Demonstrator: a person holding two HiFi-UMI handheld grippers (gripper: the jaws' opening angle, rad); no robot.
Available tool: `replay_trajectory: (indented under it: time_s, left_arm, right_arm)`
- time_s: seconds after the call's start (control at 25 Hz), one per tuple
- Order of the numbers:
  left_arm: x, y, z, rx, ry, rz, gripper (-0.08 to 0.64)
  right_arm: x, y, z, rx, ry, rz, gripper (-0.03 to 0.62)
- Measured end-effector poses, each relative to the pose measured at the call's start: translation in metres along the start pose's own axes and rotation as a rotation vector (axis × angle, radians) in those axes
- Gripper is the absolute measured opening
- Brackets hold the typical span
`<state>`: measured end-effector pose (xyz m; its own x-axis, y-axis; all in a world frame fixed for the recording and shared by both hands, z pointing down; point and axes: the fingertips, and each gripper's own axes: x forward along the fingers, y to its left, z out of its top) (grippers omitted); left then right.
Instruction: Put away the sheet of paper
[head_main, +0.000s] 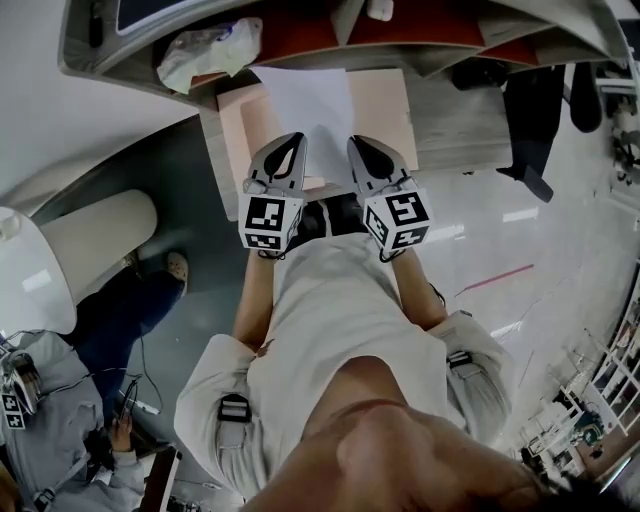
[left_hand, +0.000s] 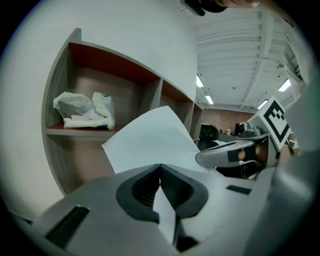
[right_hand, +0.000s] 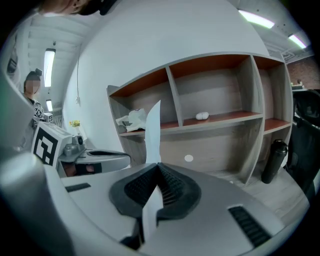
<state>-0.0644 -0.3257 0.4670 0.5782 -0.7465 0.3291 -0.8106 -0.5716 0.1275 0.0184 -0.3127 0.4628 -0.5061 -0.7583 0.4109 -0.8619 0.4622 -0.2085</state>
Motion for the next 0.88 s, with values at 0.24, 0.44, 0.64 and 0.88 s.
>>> replay_trajectory:
  time_s: [0.24, 0.44, 0.64, 0.88]
  left_arm:
    - [0.008, 0.005, -0.016, -0.019, 0.031, 0.008, 0.021]
    - [0.021, 0.008, -0.033, -0.03, 0.058, 0.015, 0.021]
    - [0.033, 0.012, -0.051, -0.047, 0.086, 0.022, 0.021]
    - [0.049, 0.013, -0.07, -0.054, 0.117, 0.018, 0.021]
  right_arm:
    - [0.013, -0.002, -0.014, 0.006, 0.049, 0.017, 0.02]
    - [0.022, -0.013, -0.029, 0.018, 0.084, 0.017, 0.02]
    - [0.031, -0.03, -0.051, 0.035, 0.125, 0.001, 0.02]
    - [0.038, -0.049, -0.075, 0.049, 0.173, -0.012, 0.02]
